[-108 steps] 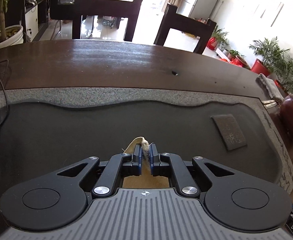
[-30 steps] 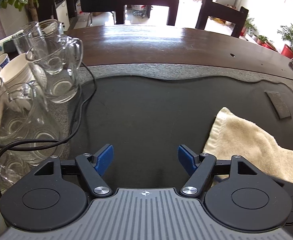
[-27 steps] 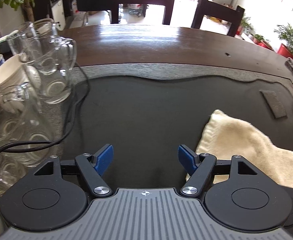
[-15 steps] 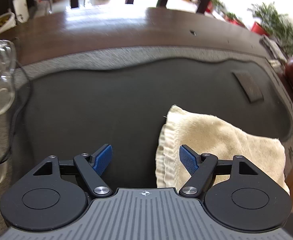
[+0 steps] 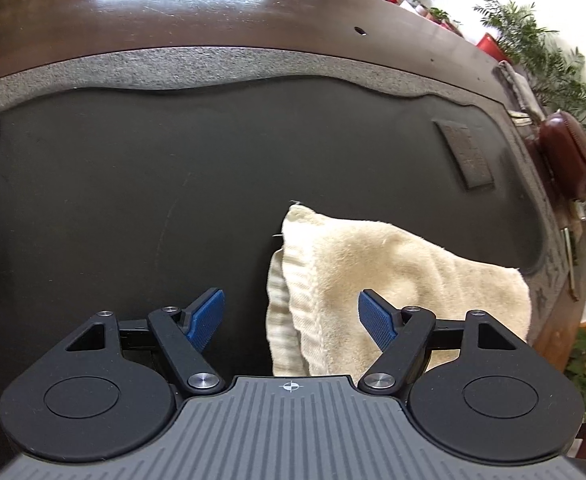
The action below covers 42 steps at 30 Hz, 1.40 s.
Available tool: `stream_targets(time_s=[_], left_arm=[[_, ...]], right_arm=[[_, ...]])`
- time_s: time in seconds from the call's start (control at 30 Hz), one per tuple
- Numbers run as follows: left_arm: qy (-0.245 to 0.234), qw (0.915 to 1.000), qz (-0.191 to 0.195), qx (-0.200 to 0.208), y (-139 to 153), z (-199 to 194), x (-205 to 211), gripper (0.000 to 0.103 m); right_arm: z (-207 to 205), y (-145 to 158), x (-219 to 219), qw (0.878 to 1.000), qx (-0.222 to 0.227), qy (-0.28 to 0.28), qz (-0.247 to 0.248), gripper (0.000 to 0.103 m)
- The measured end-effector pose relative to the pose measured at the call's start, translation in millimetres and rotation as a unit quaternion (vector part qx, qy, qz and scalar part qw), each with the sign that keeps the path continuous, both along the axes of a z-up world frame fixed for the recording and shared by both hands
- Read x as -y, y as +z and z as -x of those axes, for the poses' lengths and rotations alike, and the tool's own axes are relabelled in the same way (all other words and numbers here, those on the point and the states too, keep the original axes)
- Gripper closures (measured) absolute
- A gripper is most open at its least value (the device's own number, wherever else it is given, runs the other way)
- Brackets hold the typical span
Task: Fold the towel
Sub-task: 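Close the right gripper on the folded towel edge while the left gripper grasps beside it, then lift the folded edge with both grippers and fold it over again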
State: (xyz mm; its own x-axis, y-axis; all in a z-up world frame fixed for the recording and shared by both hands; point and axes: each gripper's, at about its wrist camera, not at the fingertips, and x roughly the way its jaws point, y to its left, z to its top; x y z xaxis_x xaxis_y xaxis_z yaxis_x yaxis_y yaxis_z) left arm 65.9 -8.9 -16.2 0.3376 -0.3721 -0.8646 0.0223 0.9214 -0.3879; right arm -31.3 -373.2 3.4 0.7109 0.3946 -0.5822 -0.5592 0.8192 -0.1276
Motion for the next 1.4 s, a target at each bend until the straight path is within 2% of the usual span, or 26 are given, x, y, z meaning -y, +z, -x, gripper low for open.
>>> stream_targets(time_s=[0.1,0.27,0.4,0.53,0.73,1.07,1.23,1.4], left_arm=[[0.005,0.9998,0.019,-0.004,0,1,-2,0.038],[0.013,0.9990,0.042,-0.010,-3,5,-7,0.059],[0.029,0.9980,0.056,-0.009,-3,10,-14,0.081],[0.046,0.9968,0.066,0.005,0,16,-19,0.090],[0.069,0.9951,0.059,0.038,16,37,-29,0.094],[0.106,0.9893,-0.008,0.100,51,93,-45,0.094],[0.116,0.9863,-0.010,0.116,65,97,-40,0.094],[0.093,0.9852,-0.007,0.144,82,88,-11,0.094]], right_arm=[[3,3,0,1.000,0.005,-0.002,-0.004,0.095],[1,4,-1,1.000,0.004,-0.005,-0.006,0.094],[8,5,-3,1.000,0.003,-0.007,-0.006,0.094],[14,6,-6,1.000,0.002,-0.005,-0.003,0.095],[25,13,-10,1.000,-0.005,0.009,-0.009,0.095],[54,32,-14,0.997,-0.024,0.039,-0.055,0.096],[61,40,2,0.997,-0.019,0.016,-0.068,0.096],[61,40,32,0.996,-0.018,-0.032,-0.080,0.096]])
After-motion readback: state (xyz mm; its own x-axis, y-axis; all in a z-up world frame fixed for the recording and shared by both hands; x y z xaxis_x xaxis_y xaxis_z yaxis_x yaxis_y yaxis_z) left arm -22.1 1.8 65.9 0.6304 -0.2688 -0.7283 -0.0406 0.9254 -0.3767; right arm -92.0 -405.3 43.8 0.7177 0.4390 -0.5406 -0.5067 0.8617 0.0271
